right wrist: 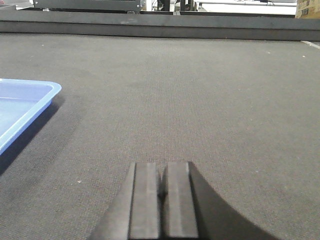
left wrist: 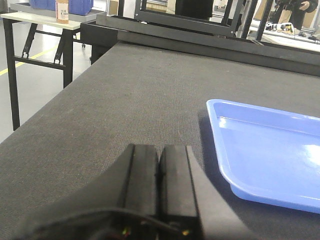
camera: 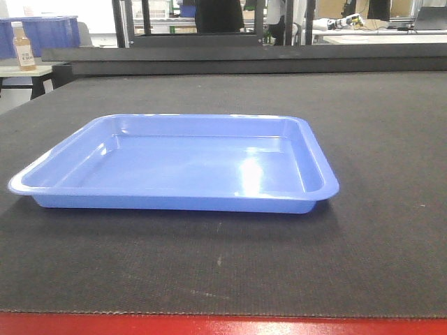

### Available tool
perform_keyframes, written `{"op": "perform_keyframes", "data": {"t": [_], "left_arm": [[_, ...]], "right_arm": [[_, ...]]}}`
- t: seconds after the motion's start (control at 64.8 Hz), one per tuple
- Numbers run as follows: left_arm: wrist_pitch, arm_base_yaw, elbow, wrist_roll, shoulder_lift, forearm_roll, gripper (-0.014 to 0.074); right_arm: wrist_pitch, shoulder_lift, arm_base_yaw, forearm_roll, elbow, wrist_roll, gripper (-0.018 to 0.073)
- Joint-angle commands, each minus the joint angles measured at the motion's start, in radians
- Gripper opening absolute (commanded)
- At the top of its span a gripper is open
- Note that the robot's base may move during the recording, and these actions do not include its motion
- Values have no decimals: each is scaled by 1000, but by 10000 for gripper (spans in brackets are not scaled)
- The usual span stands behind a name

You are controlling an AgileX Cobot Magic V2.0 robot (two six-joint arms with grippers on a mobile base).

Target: Grab blue tray and place on right shelf

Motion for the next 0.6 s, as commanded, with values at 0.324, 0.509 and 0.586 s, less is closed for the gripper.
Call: {"op": "perform_keyframes", "data": {"t": [0.324, 0.509, 0.586], "left_arm": [[-82, 4, 29, 0, -15, -9, -48], [-90, 4, 29, 0, -15, -9, -48], [-90, 4, 29, 0, -15, -9, -48]], "right_arm": [[-87, -21, -4, -4, -24, -6, 54], [-92, -21, -4, -4, -24, -6, 54], [-95, -21, -4, -4, -24, -6, 54]]}}
